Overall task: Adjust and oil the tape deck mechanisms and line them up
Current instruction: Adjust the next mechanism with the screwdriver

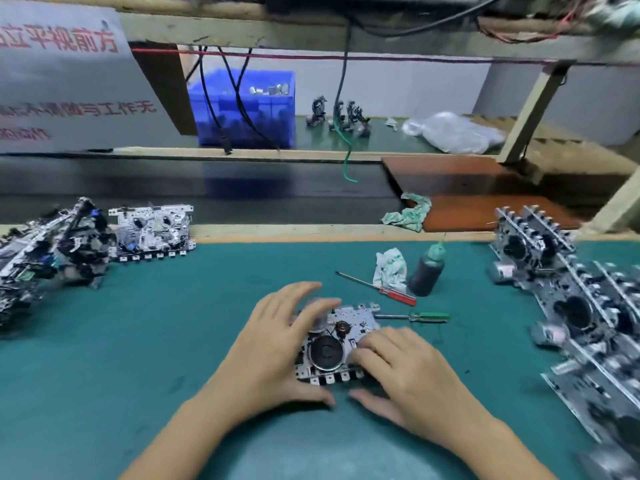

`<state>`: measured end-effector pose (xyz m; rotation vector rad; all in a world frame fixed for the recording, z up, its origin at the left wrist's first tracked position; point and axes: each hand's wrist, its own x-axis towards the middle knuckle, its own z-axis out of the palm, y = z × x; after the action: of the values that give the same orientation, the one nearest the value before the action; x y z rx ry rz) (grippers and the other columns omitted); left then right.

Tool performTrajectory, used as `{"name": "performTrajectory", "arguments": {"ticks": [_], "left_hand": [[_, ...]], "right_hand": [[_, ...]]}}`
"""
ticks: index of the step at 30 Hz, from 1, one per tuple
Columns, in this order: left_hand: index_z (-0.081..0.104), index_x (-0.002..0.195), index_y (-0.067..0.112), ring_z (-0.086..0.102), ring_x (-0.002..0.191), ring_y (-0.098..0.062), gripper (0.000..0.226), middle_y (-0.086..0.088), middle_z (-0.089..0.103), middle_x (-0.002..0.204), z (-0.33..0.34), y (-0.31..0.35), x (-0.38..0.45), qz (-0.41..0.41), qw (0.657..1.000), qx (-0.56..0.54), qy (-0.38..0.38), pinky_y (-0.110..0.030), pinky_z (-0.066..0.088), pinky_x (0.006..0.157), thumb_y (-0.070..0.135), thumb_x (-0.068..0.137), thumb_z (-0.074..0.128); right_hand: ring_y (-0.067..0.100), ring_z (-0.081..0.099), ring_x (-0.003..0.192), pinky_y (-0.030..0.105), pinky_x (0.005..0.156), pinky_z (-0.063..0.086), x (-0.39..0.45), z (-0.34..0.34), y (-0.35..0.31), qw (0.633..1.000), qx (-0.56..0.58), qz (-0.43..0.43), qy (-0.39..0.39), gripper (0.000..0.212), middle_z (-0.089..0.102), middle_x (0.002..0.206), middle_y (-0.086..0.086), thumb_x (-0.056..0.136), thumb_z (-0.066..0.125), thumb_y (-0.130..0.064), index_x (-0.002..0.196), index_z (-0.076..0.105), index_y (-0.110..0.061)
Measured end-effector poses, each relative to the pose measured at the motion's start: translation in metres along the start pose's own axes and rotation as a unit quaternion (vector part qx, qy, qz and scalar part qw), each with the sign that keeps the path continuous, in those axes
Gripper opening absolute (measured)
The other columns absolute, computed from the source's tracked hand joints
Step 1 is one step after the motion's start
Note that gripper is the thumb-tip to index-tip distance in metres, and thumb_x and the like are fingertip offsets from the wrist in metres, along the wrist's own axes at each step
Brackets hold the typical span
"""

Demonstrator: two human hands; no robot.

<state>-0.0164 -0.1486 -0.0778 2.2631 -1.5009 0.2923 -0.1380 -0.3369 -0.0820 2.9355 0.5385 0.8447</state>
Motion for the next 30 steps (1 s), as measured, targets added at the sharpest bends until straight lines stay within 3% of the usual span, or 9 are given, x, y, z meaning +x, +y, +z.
{"name": "performTrajectory", "arguments": {"ticks": [4,7,11,16,19,25,30], "left_hand": [[0.016,0.139,0.049,0.029,0.129,0.003,0.107,0.021,0.031,0.137,0.008,-0.002,-0.006,-0.103,0.982,-0.150,-0.041,-0.019,0.026,0.107,0.076,0.052,0.071],[0.022,0.136,0.049,0.032,0.127,0.006,0.099,0.024,0.035,0.134,0.011,-0.002,-0.007,-0.106,0.979,-0.174,-0.027,-0.019,0.026,0.108,0.073,0.053,0.071],[0.032,0.133,0.044,0.035,0.129,0.004,0.096,0.022,0.038,0.138,0.012,-0.002,-0.008,-0.112,0.974,-0.195,-0.010,-0.026,0.029,0.110,0.071,0.051,0.075],[0.035,0.131,0.044,0.035,0.126,0.008,0.089,0.030,0.035,0.137,0.013,0.006,-0.008,-0.124,0.970,-0.208,0.013,-0.014,0.026,0.106,0.064,0.054,0.076],[0.034,0.132,0.041,0.038,0.125,0.006,0.084,0.027,0.038,0.136,0.014,0.013,-0.006,-0.110,0.980,-0.167,0.026,-0.019,0.030,0.104,0.052,0.057,0.070],[0.029,0.131,0.048,0.028,0.125,0.016,0.093,0.039,0.028,0.134,0.013,0.010,-0.008,-0.126,0.975,-0.184,-0.005,-0.007,0.019,0.104,0.071,0.052,0.072],[0.032,0.130,0.048,0.026,0.124,0.019,0.091,0.041,0.028,0.134,0.011,0.007,-0.008,-0.118,0.974,-0.191,-0.007,-0.005,0.018,0.102,0.073,0.052,0.072]], "right_hand": [[0.015,0.051,0.088,0.025,0.079,0.041,0.000,-0.003,0.003,0.982,0.113,0.113,0.101,0.025,0.062,0.092,0.001,0.086,0.056,-0.038,0.101,0.056,-0.018],[0.011,0.049,0.089,0.022,0.078,0.039,-0.003,-0.003,0.010,0.952,0.171,0.226,0.113,0.027,0.060,0.093,-0.003,0.086,0.052,-0.035,0.095,0.063,-0.013],[0.005,0.051,0.094,0.026,0.077,0.045,-0.011,-0.002,0.017,0.915,0.219,0.323,0.097,0.026,0.052,0.096,-0.022,0.086,0.047,-0.041,0.096,0.062,-0.021],[0.001,0.048,0.092,0.020,0.074,0.040,-0.011,0.001,0.016,0.906,0.220,0.353,0.079,0.013,0.050,0.095,-0.025,0.085,0.054,-0.032,0.095,0.059,-0.025],[0.000,0.047,0.093,0.019,0.074,0.039,-0.012,0.002,0.015,0.907,0.219,0.356,0.063,0.012,0.048,0.095,-0.026,0.086,0.057,-0.030,0.096,0.059,-0.024],[-0.001,0.045,0.092,0.023,0.074,0.039,-0.013,0.003,0.014,0.907,0.213,0.360,0.036,0.009,0.049,0.094,-0.021,0.088,0.063,-0.021,0.095,0.058,-0.025],[-0.001,0.044,0.093,0.023,0.076,0.038,-0.013,0.003,0.015,0.905,0.216,0.366,0.014,0.009,0.051,0.096,-0.018,0.090,0.057,-0.022,0.098,0.058,-0.025]]}}
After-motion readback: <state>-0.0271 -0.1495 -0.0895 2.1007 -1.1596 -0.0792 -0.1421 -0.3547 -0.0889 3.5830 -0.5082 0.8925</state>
